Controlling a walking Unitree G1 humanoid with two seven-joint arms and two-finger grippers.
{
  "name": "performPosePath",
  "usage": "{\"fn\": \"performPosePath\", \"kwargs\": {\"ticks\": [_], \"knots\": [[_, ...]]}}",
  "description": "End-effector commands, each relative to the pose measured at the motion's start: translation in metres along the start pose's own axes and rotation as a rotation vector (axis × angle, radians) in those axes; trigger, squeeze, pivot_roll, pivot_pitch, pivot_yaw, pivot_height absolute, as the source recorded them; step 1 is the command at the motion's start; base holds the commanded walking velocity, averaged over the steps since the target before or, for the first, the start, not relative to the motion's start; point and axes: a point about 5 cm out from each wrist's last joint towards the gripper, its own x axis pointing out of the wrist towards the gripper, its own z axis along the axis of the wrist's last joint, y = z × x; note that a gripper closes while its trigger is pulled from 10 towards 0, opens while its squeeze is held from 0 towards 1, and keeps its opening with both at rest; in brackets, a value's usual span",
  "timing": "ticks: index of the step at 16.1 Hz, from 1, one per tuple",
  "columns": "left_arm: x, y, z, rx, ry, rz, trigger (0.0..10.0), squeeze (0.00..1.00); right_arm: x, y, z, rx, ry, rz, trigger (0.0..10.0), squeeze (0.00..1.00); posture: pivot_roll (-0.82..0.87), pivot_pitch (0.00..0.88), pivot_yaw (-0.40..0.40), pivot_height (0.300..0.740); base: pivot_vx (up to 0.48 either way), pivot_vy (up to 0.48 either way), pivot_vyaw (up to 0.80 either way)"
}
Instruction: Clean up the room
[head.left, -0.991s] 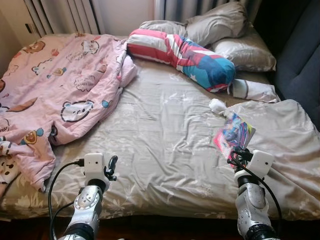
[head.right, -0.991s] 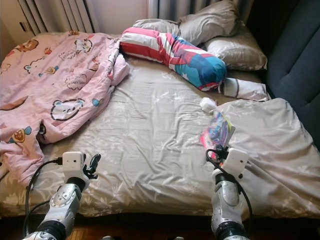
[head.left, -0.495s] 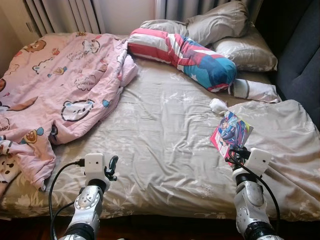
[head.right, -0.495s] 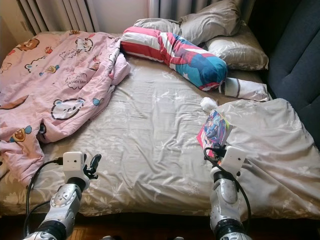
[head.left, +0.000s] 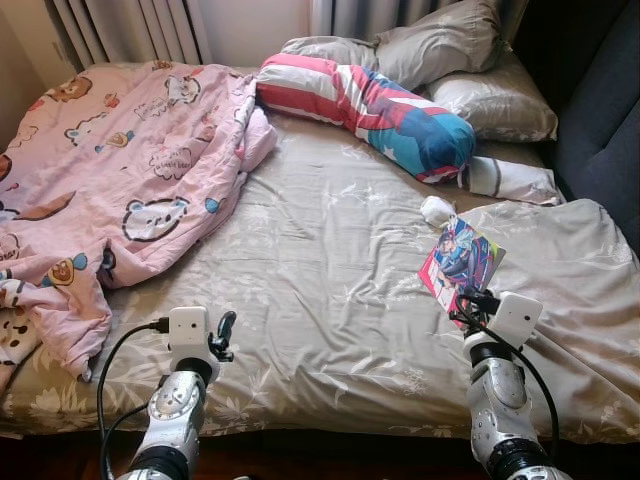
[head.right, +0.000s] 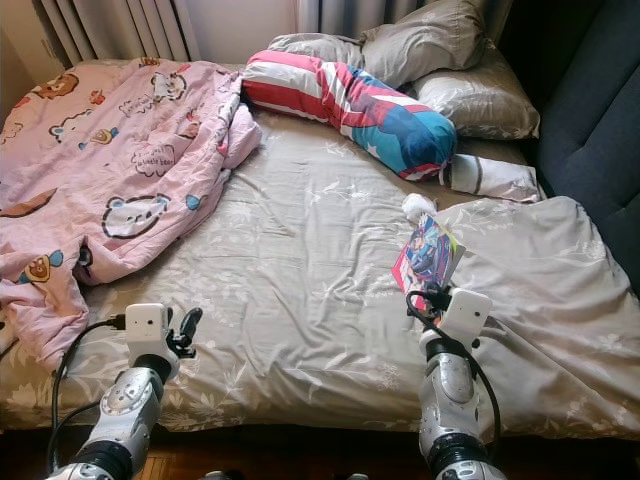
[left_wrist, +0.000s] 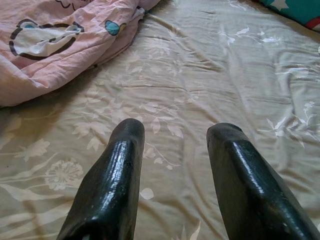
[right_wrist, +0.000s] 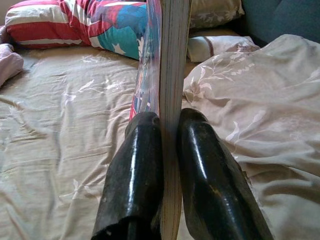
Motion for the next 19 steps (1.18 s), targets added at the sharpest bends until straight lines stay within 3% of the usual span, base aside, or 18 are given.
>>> {"fn": "performPosePath", "kwargs": {"ticks": [1, 13, 19], "knots": [[-0.0022, 0.0022, -0.0039, 0.008, 0.019, 0.001, 10.0, 0.00, 0.0035, 0.0010, 0.0053, -0.005, -0.021, 0.002, 10.0, 0.00, 0.06, 0.161, -0.044, 0.740, 0.000, 0.000, 0.00], [-0.0023, 0.0003, -0.0039, 0.013, 0.018, -0.015, 10.0, 0.00, 0.0029, 0.0012, 0.0041, 0.001, -0.020, 0.001, 10.0, 0.00, 0.06, 0.160, -0.041, 0.740, 0.221, 0.000, 0.00], [-0.0038, -0.0001, -0.0052, 0.005, 0.016, -0.023, 10.0, 0.00, 0.0011, 0.0028, 0.0011, 0.002, -0.011, 0.004, 10.0, 0.00, 0.06, 0.162, -0.042, 0.740, 0.000, 0.000, 0.00]]}}
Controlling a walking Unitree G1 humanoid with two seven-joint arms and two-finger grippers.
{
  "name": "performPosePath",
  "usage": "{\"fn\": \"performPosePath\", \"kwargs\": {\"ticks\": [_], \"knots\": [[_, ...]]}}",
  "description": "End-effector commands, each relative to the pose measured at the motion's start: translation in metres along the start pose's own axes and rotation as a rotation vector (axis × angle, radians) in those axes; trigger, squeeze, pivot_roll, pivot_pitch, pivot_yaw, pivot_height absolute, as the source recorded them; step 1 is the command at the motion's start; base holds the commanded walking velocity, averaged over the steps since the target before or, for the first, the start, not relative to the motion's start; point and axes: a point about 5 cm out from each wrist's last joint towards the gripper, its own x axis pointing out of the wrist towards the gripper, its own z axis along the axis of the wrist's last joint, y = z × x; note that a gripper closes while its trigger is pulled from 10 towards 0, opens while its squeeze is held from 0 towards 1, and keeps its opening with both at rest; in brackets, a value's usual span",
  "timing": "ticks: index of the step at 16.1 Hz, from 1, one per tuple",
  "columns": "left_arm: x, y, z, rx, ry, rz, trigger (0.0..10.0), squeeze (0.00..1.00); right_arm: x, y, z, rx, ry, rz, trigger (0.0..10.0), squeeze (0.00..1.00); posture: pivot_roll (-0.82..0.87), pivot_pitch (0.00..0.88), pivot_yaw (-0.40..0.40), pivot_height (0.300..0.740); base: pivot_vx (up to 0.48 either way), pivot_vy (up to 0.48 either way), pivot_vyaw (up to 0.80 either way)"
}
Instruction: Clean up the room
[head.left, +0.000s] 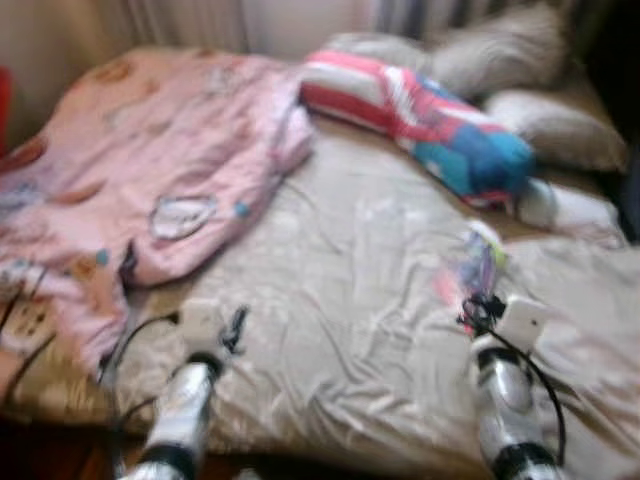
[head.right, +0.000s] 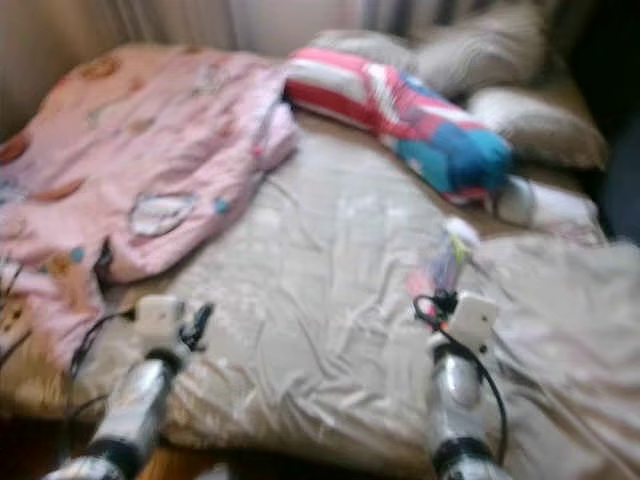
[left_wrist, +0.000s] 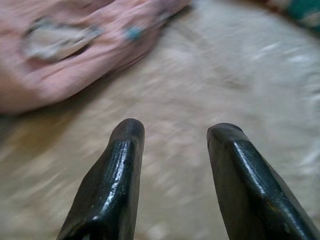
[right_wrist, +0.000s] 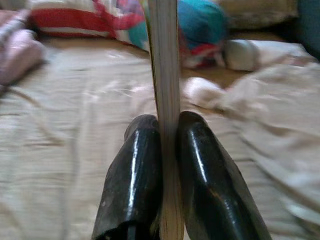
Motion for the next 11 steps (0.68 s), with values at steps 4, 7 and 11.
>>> {"fn": "performPosePath", "kwargs": {"ticks": [4, 7, 11], "knots": [[-0.0011, -0.0030, -0.0028, 0.010, 0.011, -0.017, 10.0, 0.00, -0.0028, 0.0000, -0.0017, -0.006, -0.009, 0.011, 10.0, 0.00, 0.06, 0.144, -0.039, 0.740, 0.000, 0.000, 0.00], [-0.0007, -0.0037, -0.0023, 0.023, 0.011, -0.027, 10.0, 0.00, -0.0020, -0.0017, -0.0012, 0.007, -0.006, -0.003, 10.0, 0.00, 0.06, 0.136, -0.039, 0.740, 0.000, 0.000, 0.00], [0.0003, -0.0047, -0.0012, 0.023, 0.008, -0.026, 10.0, 0.00, -0.0017, -0.0036, -0.0001, 0.020, -0.014, -0.016, 10.0, 0.00, 0.06, 0.140, -0.038, 0.740, 0.000, 0.000, -0.57]]}}
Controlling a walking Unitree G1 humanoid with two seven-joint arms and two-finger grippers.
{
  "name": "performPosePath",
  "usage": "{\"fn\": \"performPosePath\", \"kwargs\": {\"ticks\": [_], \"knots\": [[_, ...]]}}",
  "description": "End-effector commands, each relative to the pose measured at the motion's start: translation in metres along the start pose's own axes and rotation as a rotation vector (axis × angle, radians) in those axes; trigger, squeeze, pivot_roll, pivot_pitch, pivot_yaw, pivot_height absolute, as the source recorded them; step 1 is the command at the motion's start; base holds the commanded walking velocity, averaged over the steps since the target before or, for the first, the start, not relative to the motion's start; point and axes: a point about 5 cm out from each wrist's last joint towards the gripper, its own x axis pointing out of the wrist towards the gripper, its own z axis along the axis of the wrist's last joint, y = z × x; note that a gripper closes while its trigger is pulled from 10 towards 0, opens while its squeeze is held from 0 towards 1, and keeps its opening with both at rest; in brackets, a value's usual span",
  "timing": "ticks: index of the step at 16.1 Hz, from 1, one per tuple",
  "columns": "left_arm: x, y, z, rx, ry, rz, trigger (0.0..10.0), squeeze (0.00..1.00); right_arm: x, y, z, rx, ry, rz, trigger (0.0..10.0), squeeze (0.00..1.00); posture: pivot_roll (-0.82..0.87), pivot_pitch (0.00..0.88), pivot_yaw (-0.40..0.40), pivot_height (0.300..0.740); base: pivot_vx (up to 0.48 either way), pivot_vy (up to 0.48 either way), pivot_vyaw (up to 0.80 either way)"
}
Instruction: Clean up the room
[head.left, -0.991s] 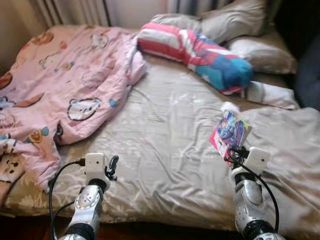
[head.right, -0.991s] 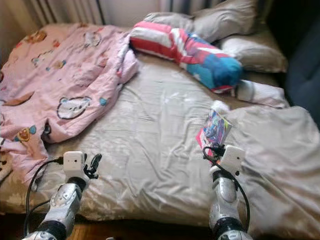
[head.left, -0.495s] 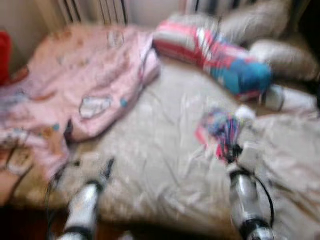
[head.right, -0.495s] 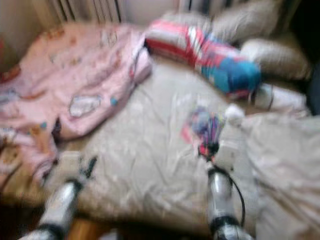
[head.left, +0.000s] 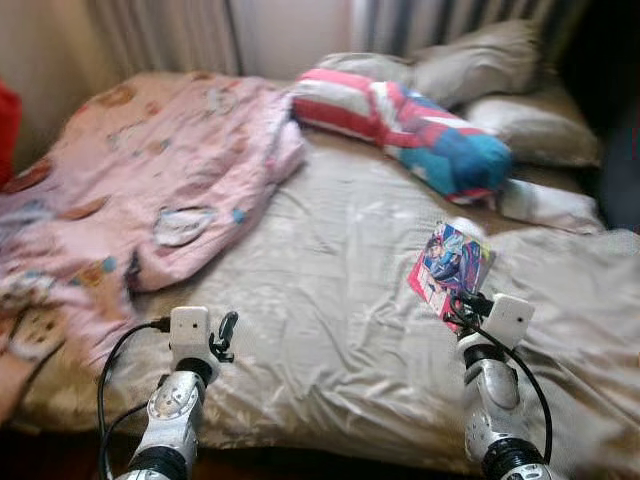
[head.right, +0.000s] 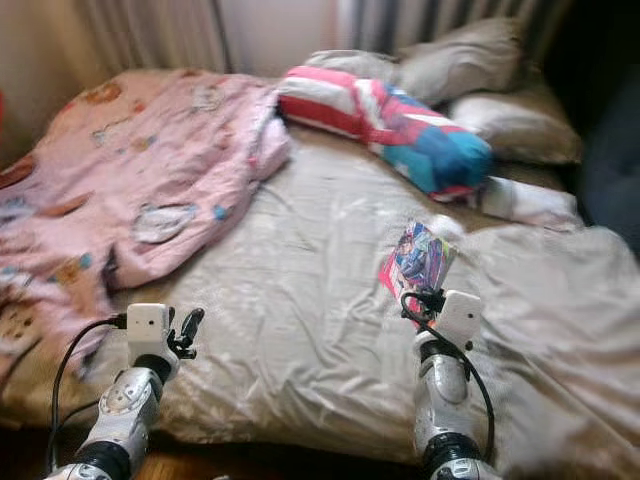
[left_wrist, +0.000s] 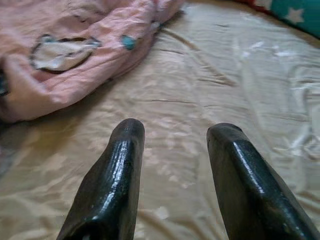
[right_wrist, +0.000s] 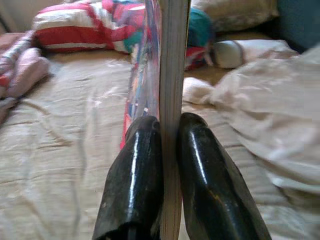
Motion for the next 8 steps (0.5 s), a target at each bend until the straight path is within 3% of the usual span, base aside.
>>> {"fn": "performPosePath", "kwargs": {"ticks": [1, 8], "knots": [[-0.0016, -0.0019, -0.0033, 0.016, 0.013, -0.012, 10.0, 0.00, 0.0024, -0.0030, 0.0071, 0.004, -0.040, -0.016, 10.0, 0.00, 0.06, 0.144, -0.039, 0.740, 0.000, -0.307, 0.00], [-0.0022, 0.0000, -0.0031, 0.016, 0.009, 0.002, 10.0, 0.00, 0.0026, -0.0034, 0.0070, 0.007, -0.037, -0.021, 10.0, 0.00, 0.06, 0.162, -0.041, 0.740, 0.000, -0.366, 0.00]]}}
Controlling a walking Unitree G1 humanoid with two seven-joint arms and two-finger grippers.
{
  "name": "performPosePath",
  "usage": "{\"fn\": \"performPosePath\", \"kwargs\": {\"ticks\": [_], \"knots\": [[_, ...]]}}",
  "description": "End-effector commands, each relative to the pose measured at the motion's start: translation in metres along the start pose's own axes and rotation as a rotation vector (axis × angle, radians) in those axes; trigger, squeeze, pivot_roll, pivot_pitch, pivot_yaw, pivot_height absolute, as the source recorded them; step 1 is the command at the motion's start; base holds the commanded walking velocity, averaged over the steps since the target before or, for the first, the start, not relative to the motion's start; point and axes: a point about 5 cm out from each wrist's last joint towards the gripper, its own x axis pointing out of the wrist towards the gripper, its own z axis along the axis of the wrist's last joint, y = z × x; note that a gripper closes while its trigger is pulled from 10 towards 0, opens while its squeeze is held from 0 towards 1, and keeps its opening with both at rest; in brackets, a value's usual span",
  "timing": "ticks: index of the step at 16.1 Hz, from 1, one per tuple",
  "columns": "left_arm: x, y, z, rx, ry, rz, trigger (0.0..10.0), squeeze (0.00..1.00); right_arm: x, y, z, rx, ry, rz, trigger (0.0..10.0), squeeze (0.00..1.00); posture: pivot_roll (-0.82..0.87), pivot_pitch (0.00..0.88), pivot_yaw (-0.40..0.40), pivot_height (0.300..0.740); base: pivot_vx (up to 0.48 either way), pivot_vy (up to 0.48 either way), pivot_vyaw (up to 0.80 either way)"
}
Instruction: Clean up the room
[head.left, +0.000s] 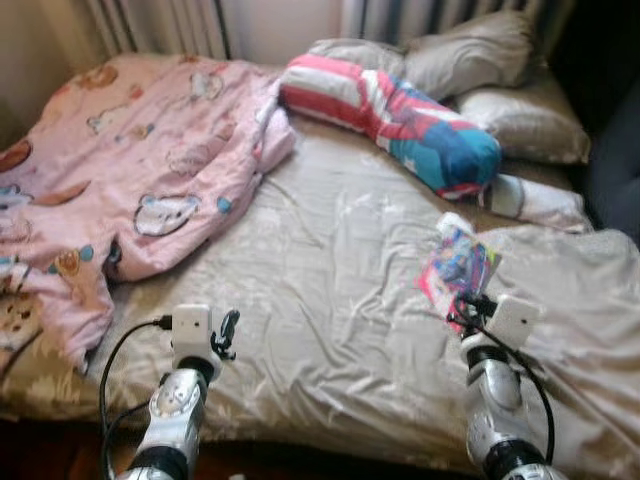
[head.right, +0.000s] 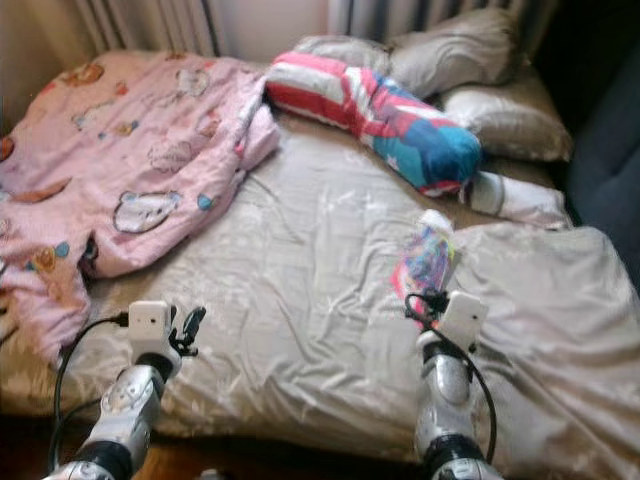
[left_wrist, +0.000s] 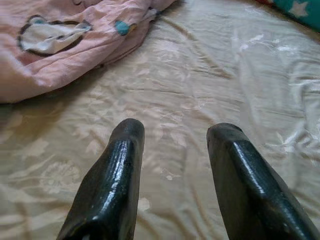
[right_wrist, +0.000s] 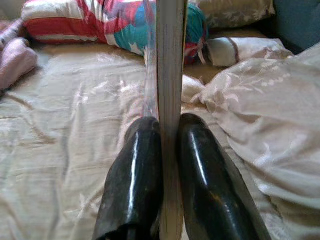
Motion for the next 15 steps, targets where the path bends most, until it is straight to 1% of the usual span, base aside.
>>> {"fn": "performPosePath", "kwargs": {"ticks": [1, 3, 6, 7, 8, 9, 10, 12, 15], "knots": [[-0.002, -0.003, -0.003, 0.011, 0.008, -0.008, 10.0, 0.00, 0.002, -0.004, 0.006, -0.001, -0.032, -0.012, 10.0, 0.00, 0.06, 0.161, -0.041, 0.740, 0.000, -0.458, 0.00], [-0.002, -0.003, -0.003, 0.008, 0.009, -0.005, 10.0, 0.00, 0.002, -0.004, 0.006, -0.001, -0.033, -0.013, 10.0, 0.00, 0.06, 0.162, -0.041, 0.740, 0.000, -0.379, 0.00], [-0.002, -0.002, -0.004, -0.002, 0.010, 0.001, 10.0, 0.00, 0.001, -0.005, 0.005, 0.000, -0.030, -0.017, 10.0, 0.00, 0.06, 0.164, -0.039, 0.740, 0.000, 0.000, 0.00], [-0.003, -0.002, -0.004, 0.000, 0.012, -0.002, 10.0, 0.00, 0.000, -0.007, 0.000, 0.072, -0.001, -0.045, 10.0, 0.00, 0.06, 0.166, -0.038, 0.740, 0.000, 0.000, 0.00], [-0.003, -0.002, -0.004, 0.001, 0.013, -0.002, 10.0, 0.00, 0.000, -0.008, -0.001, 0.112, 0.009, -0.063, 10.0, 0.00, 0.06, 0.168, -0.037, 0.740, 0.000, 0.000, 0.00], [-0.003, -0.001, -0.005, 0.001, 0.015, -0.002, 10.0, 0.00, -0.001, -0.010, -0.005, 0.182, 0.032, -0.086, 10.0, 0.00, 0.07, 0.170, -0.035, 0.740, 0.000, 0.000, 0.00], [-0.004, 0.000, -0.006, -0.001, 0.018, 0.000, 10.0, 0.00, -0.001, -0.010, -0.006, 0.214, 0.046, -0.090, 10.0, 0.00, 0.07, 0.172, -0.034, 0.740, 0.000, 0.000, 0.00], [-0.004, 0.001, -0.007, -0.019, 0.027, 0.007, 10.0, 0.00, -0.001, -0.009, -0.006, 0.199, 0.044, -0.076, 10.0, 0.00, 0.06, 0.172, -0.033, 0.740, 0.000, 0.000, 0.00], [-0.004, 0.000, -0.007, -0.016, 0.031, 0.004, 10.0, 0.00, -0.001, -0.011, -0.004, 0.198, 0.028, -0.078, 10.0, 0.00, 0.06, 0.169, -0.030, 0.740, 0.000, 0.469, 0.00]]}}
